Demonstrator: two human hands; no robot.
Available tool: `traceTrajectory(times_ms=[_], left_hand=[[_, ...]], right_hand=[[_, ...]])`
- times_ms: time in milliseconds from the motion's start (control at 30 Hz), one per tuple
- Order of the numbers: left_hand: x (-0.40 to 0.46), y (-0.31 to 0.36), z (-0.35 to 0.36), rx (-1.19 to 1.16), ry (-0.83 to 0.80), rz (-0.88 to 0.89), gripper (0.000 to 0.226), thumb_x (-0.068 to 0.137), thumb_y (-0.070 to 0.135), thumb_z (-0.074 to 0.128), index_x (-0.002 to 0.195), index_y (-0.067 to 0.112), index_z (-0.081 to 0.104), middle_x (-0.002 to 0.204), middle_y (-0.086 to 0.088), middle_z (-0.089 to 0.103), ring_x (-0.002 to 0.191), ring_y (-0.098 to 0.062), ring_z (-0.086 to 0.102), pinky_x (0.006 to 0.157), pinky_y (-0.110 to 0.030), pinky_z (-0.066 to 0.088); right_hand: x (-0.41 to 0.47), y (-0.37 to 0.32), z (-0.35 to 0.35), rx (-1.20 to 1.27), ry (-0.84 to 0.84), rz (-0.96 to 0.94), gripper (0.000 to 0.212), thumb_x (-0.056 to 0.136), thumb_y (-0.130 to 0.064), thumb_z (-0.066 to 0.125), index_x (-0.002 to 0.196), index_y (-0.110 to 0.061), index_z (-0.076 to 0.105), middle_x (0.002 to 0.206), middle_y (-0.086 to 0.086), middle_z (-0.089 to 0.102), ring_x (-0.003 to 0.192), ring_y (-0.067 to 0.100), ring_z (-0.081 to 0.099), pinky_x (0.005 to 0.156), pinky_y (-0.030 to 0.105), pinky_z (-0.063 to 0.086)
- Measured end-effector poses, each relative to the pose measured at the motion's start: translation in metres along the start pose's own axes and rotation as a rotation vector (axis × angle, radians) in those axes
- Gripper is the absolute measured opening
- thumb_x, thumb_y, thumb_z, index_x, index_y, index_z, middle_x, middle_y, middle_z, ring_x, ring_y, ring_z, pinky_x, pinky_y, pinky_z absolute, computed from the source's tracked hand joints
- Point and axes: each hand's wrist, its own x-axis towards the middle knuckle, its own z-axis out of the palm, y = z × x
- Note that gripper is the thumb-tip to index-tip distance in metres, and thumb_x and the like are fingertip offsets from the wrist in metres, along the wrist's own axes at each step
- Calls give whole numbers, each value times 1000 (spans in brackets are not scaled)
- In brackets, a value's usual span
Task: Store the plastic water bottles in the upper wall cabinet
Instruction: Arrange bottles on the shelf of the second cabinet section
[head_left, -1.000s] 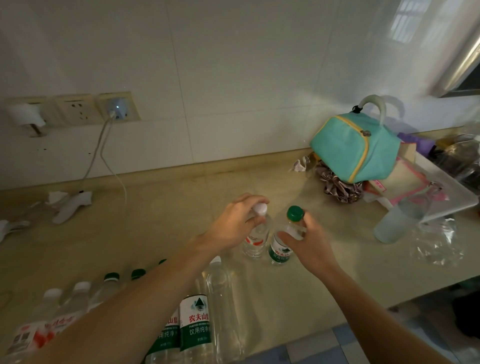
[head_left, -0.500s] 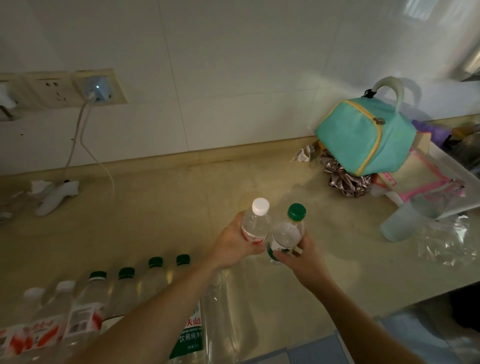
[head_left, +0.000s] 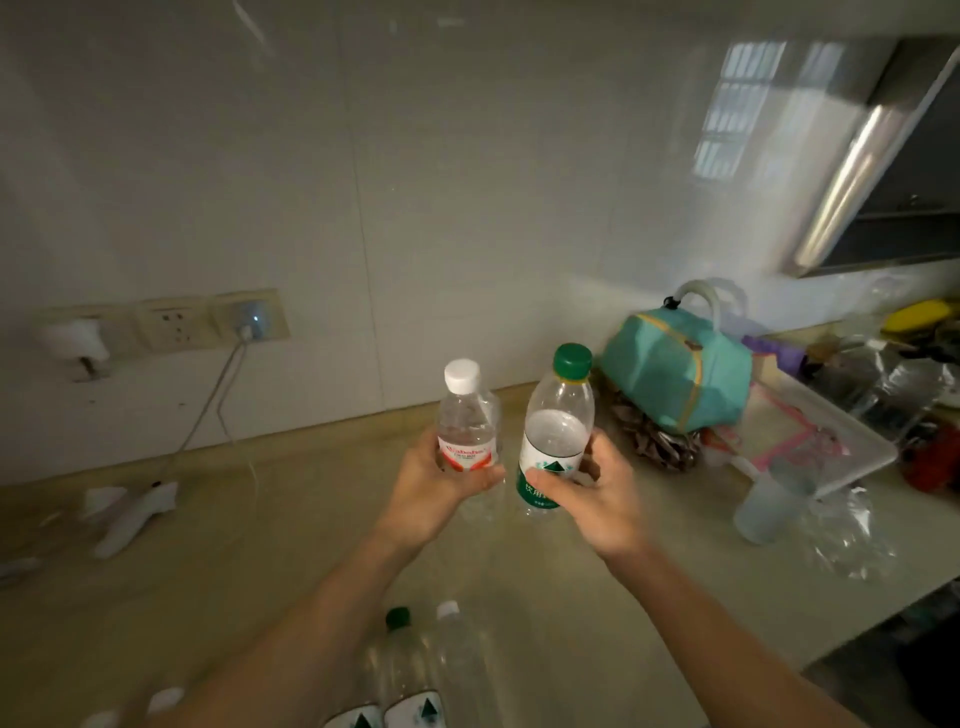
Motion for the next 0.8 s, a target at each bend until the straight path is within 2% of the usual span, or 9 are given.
traceTrajectory(times_ms=[100,167,300,367,433,500,633,733,800], left_hand=[[5,64,-30,-16,34,179,53,75,10,90,120,17,62,106,-1,77,99,-20,73,82,-27,59],[6,111,-46,-13,83,306,51,76,14,90,118,22,62,105,3,76,96,-14,72,78,-21,57],[-2,207,-71,-13,149,563,50,77,28,86,121,30,62,108,11,75,97,-6,71,76,-11,53],[-9,253,-82,-7,175,659,50,79,32,85,122,32,62,109,12,74,99,-6,71,77,-10,53],[-16,297,-89,8,194,744,52,81,33,85,126,33,60,111,12,73,101,-5,71,75,-11,54],[-25,339,-94,18,212,832,56,77,40,83,128,33,59,112,12,73,101,-5,71,74,-16,56],[-33,405,-97,52,228,958,58,78,41,82,129,32,57,114,10,73,102,-6,71,78,-20,58],[-26,442,-99,122,301,984,52,80,42,84,124,35,58,106,17,72,94,1,70,67,-10,54],[-15,461,-100,174,367,963,49,79,43,83,121,41,57,102,25,70,89,8,67,60,-10,52]], right_hand=[[5,-69,16,50,8,-138,42,79,-5,85,110,-26,66,100,-10,78,90,3,74,71,15,55],[8,-116,23,76,17,-219,42,79,-9,86,111,-27,66,102,-8,78,92,6,74,72,16,56],[7,-219,31,66,43,-407,47,65,-45,86,107,-44,65,104,-15,76,97,3,72,75,23,59],[9,-265,31,82,35,-486,49,61,-52,84,106,-49,65,106,-15,76,100,5,71,83,30,59],[12,-306,30,111,28,-561,51,61,-50,85,109,-45,67,107,-13,76,101,7,72,84,31,59],[19,-344,29,138,44,-629,54,63,-46,85,114,-37,68,105,-11,77,99,9,72,80,25,58],[40,-403,26,175,91,-720,40,74,-33,87,109,-31,69,96,-13,78,87,2,74,66,15,56],[61,-435,30,158,88,-748,33,75,-36,87,103,-35,69,93,-18,77,82,-3,73,59,10,53],[78,-450,35,116,99,-757,33,74,-38,88,101,-34,68,89,-21,76,78,-4,72,56,9,51]])
